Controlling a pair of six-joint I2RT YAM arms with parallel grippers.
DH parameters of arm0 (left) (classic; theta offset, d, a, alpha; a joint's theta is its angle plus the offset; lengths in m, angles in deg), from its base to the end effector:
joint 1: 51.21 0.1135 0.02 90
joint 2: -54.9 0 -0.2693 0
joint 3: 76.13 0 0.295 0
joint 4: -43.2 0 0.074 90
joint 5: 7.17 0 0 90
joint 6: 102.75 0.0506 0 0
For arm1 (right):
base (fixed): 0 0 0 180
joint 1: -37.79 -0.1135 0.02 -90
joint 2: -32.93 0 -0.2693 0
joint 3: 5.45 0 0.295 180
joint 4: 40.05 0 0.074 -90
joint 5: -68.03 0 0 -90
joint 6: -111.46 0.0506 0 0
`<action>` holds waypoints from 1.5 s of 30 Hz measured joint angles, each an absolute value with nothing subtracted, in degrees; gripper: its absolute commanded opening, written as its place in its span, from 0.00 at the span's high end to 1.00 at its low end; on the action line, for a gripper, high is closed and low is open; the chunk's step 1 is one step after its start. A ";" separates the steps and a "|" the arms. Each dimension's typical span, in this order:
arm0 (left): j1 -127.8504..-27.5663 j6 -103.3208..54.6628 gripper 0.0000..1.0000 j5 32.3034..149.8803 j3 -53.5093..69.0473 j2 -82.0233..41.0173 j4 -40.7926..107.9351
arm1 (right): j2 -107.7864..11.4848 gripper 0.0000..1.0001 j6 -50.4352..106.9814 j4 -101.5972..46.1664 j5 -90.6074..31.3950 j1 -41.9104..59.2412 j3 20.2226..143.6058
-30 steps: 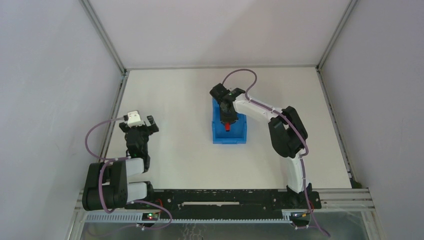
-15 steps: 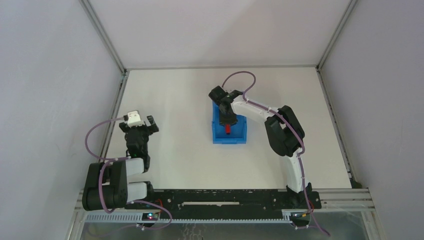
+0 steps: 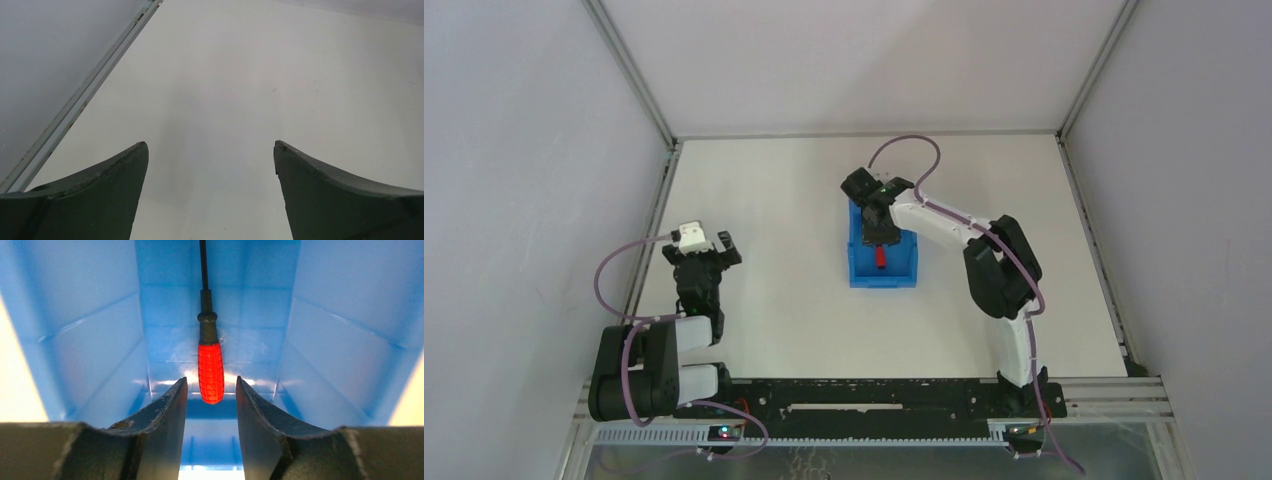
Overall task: Put the screwdriver in the bin
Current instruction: Place the screwdriver in the bin, then reset both arms
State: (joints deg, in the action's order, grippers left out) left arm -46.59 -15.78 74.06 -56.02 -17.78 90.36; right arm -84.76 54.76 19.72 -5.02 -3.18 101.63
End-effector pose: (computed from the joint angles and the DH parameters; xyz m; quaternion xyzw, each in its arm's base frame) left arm 0.2412 0.0272 0.1246 -0.1005 0.7324 0.0659 0.6701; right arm 0.3692 0.3011 0.1823 -0.0401 0.9741 -0.0140 0.2220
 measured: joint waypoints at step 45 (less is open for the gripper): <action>-46.59 -15.78 0.00 74.03 -56.02 -17.78 90.36 | -55.01 0.01 38.47 21.03 -6.26 17.10 88.25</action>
